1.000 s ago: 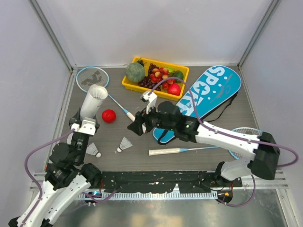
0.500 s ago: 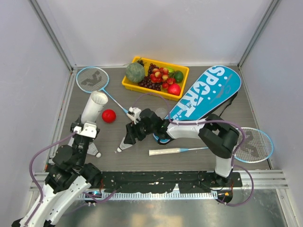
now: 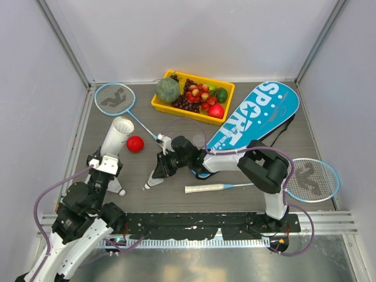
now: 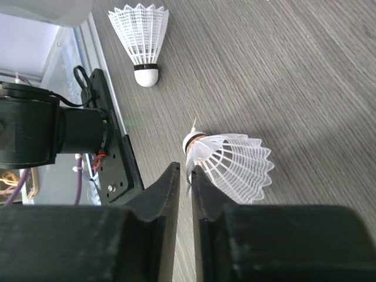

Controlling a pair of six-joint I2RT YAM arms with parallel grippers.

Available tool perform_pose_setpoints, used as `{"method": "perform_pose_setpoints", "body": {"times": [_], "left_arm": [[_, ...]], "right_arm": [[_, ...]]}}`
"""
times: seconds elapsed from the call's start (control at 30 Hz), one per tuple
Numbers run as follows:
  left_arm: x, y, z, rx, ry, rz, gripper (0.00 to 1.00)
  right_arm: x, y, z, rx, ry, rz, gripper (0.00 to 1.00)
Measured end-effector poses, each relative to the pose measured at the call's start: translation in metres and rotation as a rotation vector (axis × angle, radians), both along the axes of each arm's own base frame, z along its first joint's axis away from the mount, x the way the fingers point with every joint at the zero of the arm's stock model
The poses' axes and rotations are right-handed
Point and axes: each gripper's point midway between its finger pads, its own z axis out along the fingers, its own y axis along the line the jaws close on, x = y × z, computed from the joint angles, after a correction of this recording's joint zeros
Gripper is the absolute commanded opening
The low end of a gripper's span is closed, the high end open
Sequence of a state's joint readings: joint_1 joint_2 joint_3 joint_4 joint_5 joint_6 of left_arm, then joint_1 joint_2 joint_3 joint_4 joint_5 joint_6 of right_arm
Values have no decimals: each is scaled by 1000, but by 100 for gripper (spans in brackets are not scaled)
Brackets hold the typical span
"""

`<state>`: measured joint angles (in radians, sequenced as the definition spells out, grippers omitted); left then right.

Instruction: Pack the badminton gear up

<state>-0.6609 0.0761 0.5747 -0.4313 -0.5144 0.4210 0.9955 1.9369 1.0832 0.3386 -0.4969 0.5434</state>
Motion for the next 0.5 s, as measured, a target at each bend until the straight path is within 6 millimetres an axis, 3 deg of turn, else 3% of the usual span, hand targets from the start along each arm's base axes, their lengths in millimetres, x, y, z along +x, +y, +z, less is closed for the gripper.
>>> {"method": "perform_pose_setpoints", "body": {"times": [0.3, 0.43, 0.5], "left_arm": [[-3, -2, -4, -1, 25, -20, 40], [-5, -3, -3, 2, 30, -34, 40], [-7, -4, 1, -1, 25, -46, 39]], "right_arm": [[4, -2, 11, 27, 2, -8, 5], [10, -14, 46, 54, -42, -32, 5], [16, -22, 77, 87, -103, -56, 5]]}}
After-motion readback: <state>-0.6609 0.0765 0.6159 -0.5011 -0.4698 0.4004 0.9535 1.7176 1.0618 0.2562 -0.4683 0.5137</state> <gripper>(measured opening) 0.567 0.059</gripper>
